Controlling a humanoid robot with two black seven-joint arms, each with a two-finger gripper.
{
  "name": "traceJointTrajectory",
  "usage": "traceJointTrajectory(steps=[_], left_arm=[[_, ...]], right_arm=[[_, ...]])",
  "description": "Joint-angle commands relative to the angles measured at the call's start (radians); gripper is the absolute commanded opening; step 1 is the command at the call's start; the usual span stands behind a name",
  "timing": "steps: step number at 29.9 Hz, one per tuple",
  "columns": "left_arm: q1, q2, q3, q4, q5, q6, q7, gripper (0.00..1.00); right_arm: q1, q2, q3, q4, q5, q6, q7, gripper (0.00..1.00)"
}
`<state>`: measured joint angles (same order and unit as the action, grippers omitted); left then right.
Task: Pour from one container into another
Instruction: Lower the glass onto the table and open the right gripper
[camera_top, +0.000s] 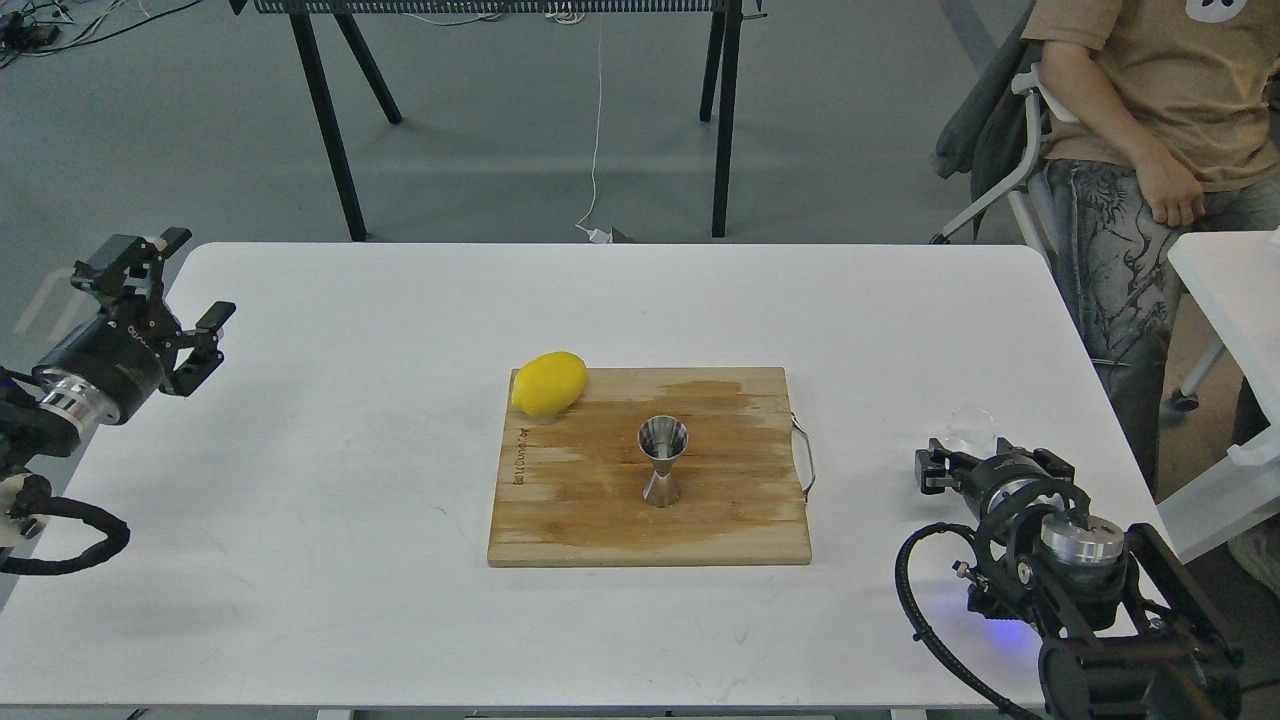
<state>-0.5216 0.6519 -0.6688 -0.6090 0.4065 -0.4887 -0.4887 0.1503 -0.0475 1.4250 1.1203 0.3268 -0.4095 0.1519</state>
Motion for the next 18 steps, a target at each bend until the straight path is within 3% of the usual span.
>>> traceJointTrajectory(steps=[1, 7, 18], left_arm=[[0.0, 0.0, 0.001, 0.0, 0.0, 0.0, 0.0, 0.95], [0.0, 0.003, 0.0, 0.0, 0.0, 0.0, 0.0, 0.95], [0.002, -0.002, 0.001, 0.021, 0.0, 0.0, 0.0, 0.95]], right_arm=[[0.0, 0.0, -0.012, 0.003, 0.0, 0.0, 0.0, 0.84], [0.0, -0.009, -0.052, 0.021, 0.0, 0.0, 0.0, 0.95], [-0.02, -0.063, -0.034, 0.147, 0.0, -0.064, 0.0, 0.96]])
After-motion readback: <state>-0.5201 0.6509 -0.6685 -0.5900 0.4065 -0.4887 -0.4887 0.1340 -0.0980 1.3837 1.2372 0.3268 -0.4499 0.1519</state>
